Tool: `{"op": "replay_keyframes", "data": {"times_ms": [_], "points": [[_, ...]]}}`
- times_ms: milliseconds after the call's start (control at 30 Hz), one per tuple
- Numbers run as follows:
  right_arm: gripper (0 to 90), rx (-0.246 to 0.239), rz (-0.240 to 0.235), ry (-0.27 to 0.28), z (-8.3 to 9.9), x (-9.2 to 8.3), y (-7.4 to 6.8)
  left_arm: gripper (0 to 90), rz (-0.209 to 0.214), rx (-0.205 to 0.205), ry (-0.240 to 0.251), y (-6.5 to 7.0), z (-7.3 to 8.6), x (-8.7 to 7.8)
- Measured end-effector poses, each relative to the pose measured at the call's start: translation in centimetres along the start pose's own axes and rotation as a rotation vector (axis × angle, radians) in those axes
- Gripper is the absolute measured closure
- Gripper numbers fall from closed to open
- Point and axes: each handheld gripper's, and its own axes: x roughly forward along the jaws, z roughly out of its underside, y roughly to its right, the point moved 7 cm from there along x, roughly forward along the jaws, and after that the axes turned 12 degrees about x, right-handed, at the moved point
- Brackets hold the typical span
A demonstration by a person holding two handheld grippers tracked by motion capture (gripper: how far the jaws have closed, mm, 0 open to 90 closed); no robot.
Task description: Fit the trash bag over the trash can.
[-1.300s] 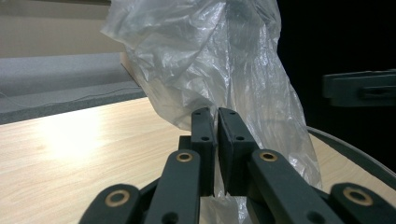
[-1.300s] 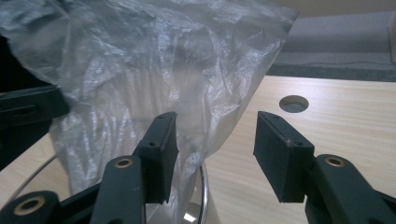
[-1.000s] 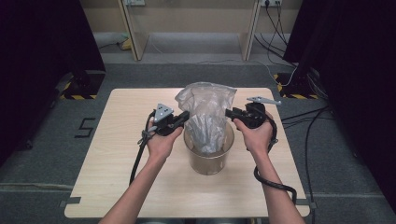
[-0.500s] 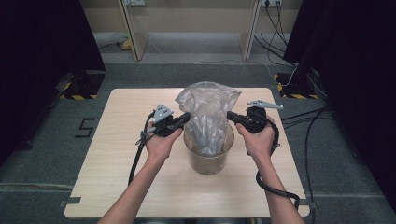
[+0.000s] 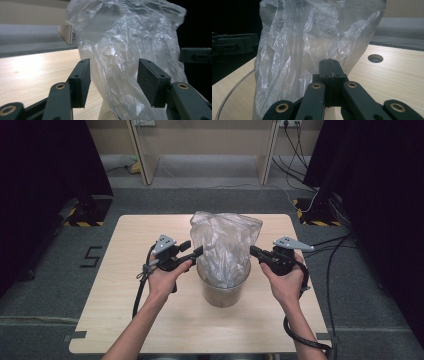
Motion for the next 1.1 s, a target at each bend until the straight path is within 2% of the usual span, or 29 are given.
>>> {"op": "replay_keyframes", "data": {"times_ms": [67,167,200,333,433,633,700,767,867,967,1100], "points": [[90.0,-0.007,-0.001,0.001,-0.1,-0.1,0.1,43.1,0.007,-0.019,-0.013,-0.2,0.1,0.4],[90.0,-0.008,0.002,-0.002,-0.2,-0.2,0.1,46.8,0.026,-0.023,-0.022,-0.2,0.1,0.9],[90.0,-0.015,0.003,-0.003,-0.2,-0.1,0.1,50.2,0.045,-0.012,-0.048,-0.2,0.2,1.4],[90.0,-0.015,-0.003,-0.006,-0.2,0.0,-0.2,70.6,0.061,0.040,-0.090,0.1,0.4,2.1],[90.0,-0.021,-0.004,-0.007,0.0,-0.1,-0.3,88.1,0.079,0.076,-0.090,0.6,0.5,1.8],[90.0,-0.041,-0.022,-0.016,0.8,-0.6,-0.7,89.6,0.111,0.151,-0.082,1.9,1.0,-0.3],[90.0,-0.056,-0.033,-0.035,1.2,-0.8,-1.0,87.1,0.115,0.158,-0.079,1.9,1.4,-0.9],[89.9,-0.071,-0.032,-0.060,1.6,-1.0,-0.9,72.6,0.097,0.157,-0.067,1.6,1.4,-1.3],[77.1,-0.053,-0.016,-0.066,1.7,-1.5,-0.6,52.8,0.073,0.116,-0.052,0.9,1.1,-1.7],[68.7,-0.027,-0.006,-0.040,1.1,-2.3,-0.3,45.1,0.072,0.074,-0.050,0.4,0.8,-1.5],[55.3,0.017,0.007,0.000,0.1,-3.1,0.2,41.7,0.104,-0.003,-0.050,0.0,0.4,-0.7]]}}
